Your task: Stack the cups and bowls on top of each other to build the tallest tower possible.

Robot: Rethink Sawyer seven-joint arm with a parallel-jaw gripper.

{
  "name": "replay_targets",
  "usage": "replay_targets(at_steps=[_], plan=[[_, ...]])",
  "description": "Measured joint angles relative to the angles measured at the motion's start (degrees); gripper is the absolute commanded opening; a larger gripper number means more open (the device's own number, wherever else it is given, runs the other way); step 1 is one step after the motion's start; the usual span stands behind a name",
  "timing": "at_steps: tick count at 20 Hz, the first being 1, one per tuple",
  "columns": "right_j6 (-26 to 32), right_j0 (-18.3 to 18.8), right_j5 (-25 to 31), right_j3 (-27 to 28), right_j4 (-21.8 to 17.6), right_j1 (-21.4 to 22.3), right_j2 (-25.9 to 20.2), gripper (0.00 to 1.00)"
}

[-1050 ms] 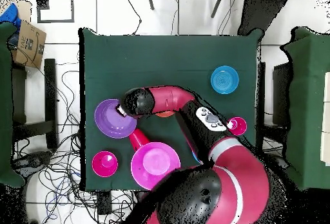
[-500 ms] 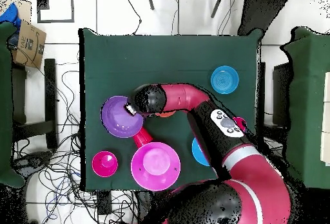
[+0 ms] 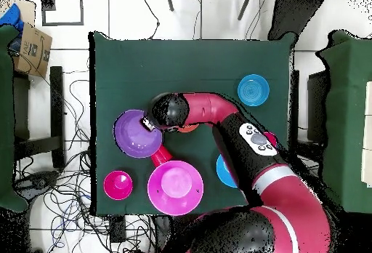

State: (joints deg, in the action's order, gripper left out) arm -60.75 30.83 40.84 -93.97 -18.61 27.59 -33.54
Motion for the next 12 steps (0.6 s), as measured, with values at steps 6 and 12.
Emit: replay_targets(at_steps=[6,12], plan=[[0.0,0.01,6.06,-0.01,1.8,1.55,-0.78,0.0],[0.0,0.02,12.68,0.03,3.72,4.23,-1.73,0.0]])
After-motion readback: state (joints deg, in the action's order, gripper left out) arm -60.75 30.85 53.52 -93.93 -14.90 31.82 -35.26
